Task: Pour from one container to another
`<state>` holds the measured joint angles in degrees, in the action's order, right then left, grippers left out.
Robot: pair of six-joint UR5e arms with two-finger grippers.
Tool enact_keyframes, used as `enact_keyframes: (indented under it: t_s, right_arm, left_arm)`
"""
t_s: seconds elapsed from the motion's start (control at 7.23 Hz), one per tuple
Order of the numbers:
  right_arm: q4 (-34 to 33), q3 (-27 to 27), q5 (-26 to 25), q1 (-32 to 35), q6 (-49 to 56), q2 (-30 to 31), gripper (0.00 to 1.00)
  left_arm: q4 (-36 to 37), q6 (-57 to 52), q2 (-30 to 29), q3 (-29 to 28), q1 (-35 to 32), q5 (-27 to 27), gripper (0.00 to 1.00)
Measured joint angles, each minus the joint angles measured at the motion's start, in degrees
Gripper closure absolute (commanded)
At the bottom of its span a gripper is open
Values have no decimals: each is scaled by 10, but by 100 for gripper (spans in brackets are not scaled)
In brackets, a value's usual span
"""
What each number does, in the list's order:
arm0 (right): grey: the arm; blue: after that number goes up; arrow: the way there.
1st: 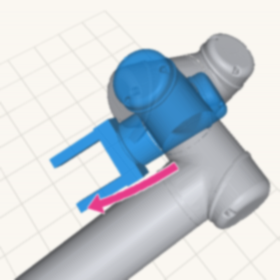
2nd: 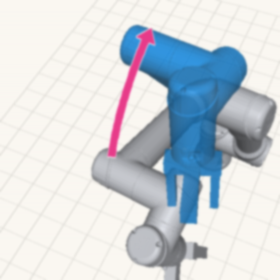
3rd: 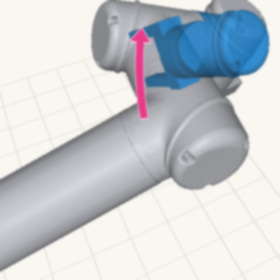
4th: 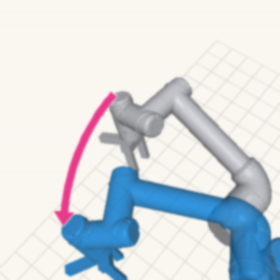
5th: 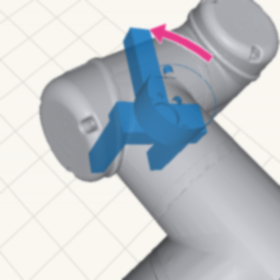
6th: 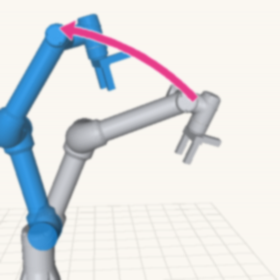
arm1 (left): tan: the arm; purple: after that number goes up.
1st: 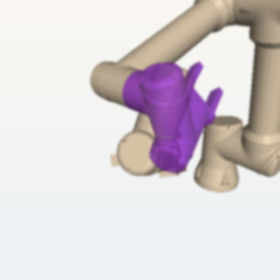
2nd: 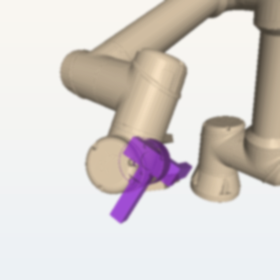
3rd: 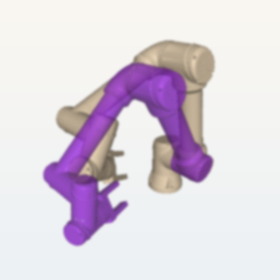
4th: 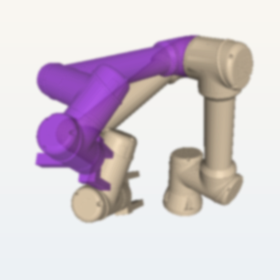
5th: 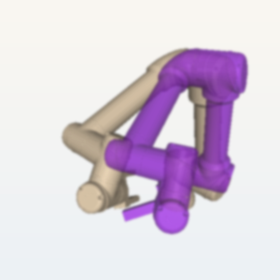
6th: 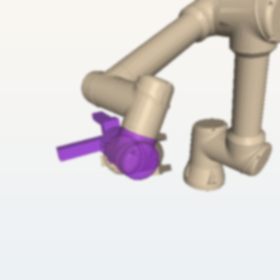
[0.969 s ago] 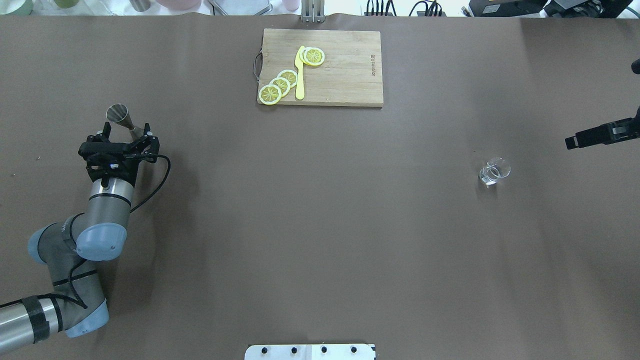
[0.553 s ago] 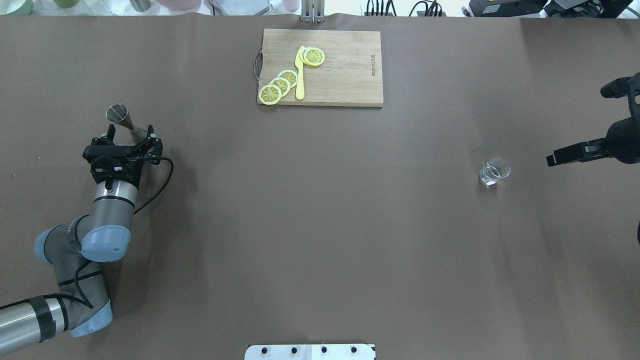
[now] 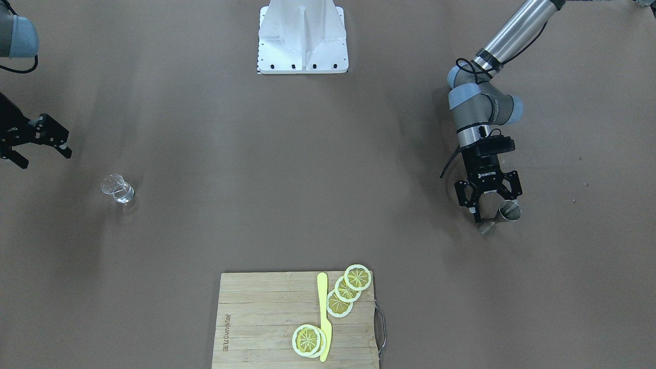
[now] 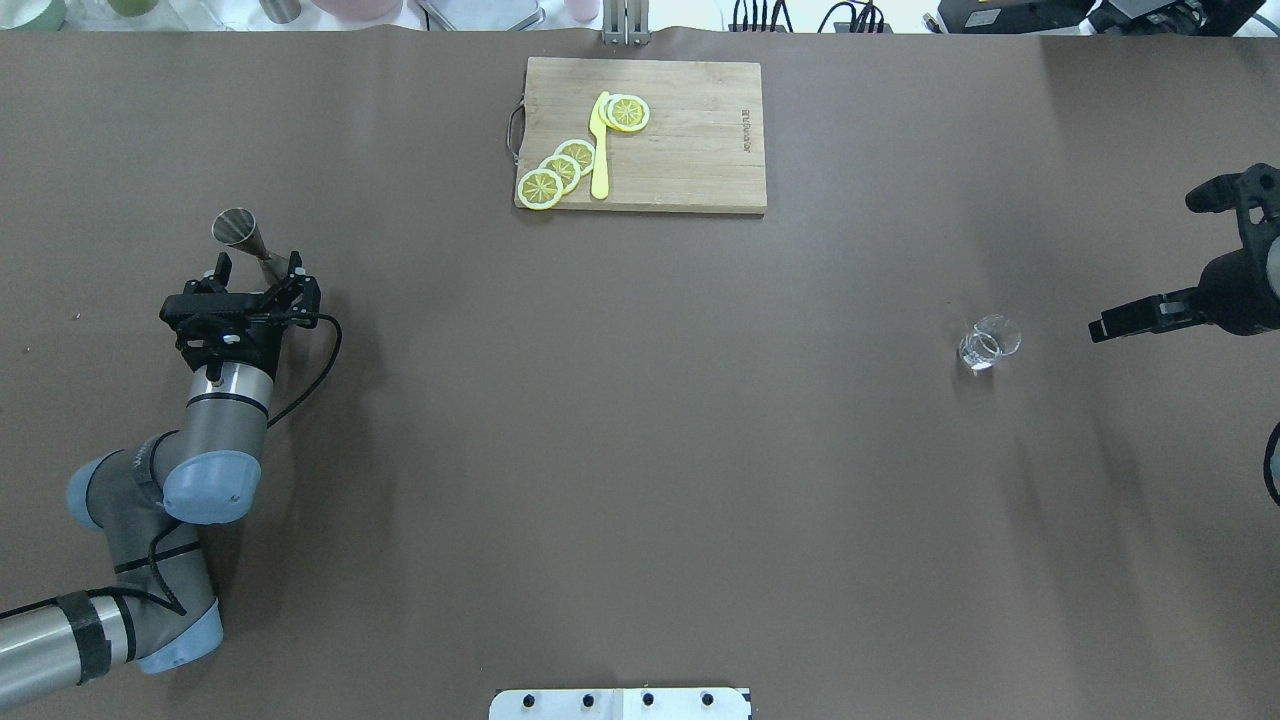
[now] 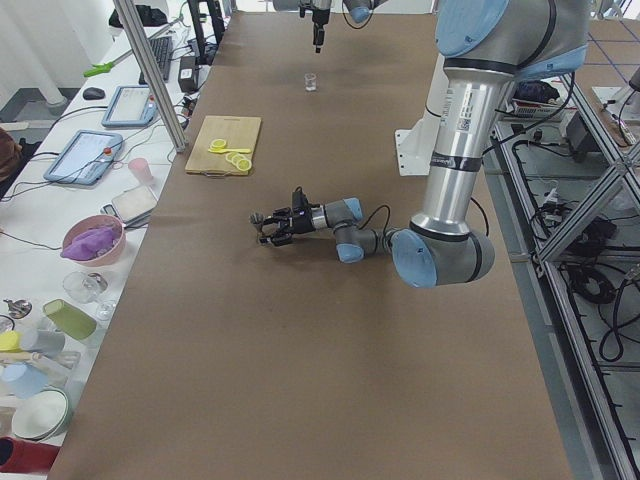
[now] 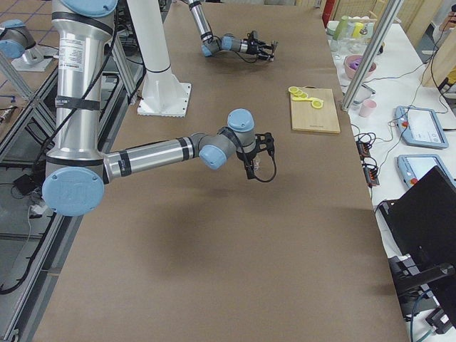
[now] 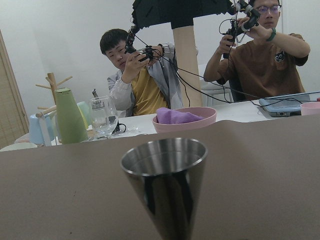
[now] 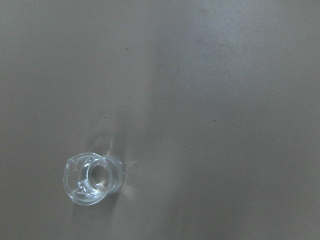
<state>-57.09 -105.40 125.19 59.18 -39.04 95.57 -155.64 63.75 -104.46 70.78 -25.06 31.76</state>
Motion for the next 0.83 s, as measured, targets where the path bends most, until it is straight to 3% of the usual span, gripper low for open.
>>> enact_keyframes:
  t_s: [0.83]
  right_arm:
    - [245, 26, -16, -37, 32, 29, 0]
  left_arm:
    - [4, -3, -12, -12, -3, 0, 15]
